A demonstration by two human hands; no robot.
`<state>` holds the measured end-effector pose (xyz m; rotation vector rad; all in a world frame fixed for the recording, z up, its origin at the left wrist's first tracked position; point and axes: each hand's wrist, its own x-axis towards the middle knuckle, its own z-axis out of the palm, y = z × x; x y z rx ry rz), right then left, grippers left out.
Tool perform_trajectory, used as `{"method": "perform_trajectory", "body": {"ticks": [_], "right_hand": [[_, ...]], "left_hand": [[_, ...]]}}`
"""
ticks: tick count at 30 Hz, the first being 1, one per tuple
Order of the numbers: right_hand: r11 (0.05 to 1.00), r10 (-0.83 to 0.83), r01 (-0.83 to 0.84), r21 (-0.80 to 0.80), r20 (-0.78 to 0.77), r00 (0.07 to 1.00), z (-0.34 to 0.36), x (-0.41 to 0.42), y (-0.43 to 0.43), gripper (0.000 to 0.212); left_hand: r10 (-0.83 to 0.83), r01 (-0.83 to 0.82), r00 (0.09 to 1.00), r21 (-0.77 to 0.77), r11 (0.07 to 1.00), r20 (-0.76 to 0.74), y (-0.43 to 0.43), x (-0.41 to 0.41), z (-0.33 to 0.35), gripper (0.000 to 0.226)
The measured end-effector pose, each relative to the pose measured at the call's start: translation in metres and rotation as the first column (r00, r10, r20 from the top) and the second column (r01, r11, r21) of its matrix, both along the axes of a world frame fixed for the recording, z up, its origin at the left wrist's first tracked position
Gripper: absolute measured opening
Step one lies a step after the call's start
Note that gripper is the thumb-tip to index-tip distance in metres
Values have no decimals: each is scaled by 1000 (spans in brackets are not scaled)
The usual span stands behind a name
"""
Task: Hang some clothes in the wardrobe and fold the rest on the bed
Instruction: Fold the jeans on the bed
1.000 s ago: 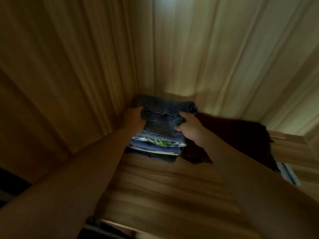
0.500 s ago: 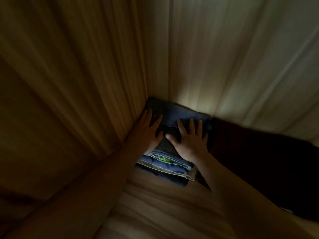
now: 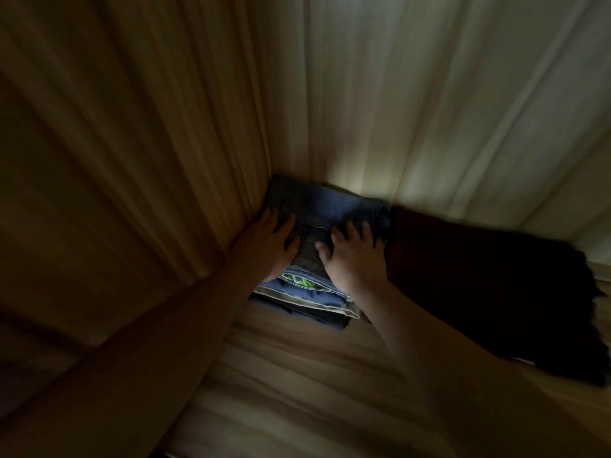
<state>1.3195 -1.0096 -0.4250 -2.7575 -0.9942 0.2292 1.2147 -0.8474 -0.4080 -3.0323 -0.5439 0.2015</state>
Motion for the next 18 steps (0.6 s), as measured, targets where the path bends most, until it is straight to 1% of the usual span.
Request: {"method": "perform_trajectory", "body": {"ticks": [1,3,4,5,6,7,8,9,11,14,18], "right_hand": [[999,41,-40,5,-44,998,4,-6,-10,68],[991,134,-134,11,-156,979,17,-17,-34,67],[986,167,-169,4,-184,969,25,-23,-47,67],[982,181,-187,-10,-197,964,35,-29,-59,65],[981,186,-194,-22,-205,961,46,-38,-72,61],[979,189,-200,-28,-215,958,58,-49,-84,54],[979,192,-203,-30,-221,956,68,-61,-95,45],[980,188,-199,-28,-224,956,79,-73,-107,39],[985,156,-169,-33,-243,957,102,-100,-132,38],[987,124,-146,-71,-246,961,144,-147,-170,45],[985,110,-138,-103,-241,964,194,-208,-209,41]], "left_hand": [[-45,48,995,34,998,-87,-4,-11,5,56],[-31,26,985,-31,999,-170,-15,-32,19,56],[-2,-14,989,-106,994,-149,-23,-42,28,57],[35,-55,995,-206,977,-98,-32,-52,38,59],[81,-89,996,-320,943,-38,-42,-61,46,62],[111,-107,994,-413,904,-15,-53,-73,55,64],[121,-117,992,-473,873,-23,-64,-84,62,65],[109,-123,992,-499,858,-56,-74,-96,67,67],[57,-105,992,-500,859,-110,-97,-120,82,70],[13,-64,995,-503,862,-103,-132,-161,113,70],[-32,-5,997,-496,868,-67,-169,-231,164,61]]}}
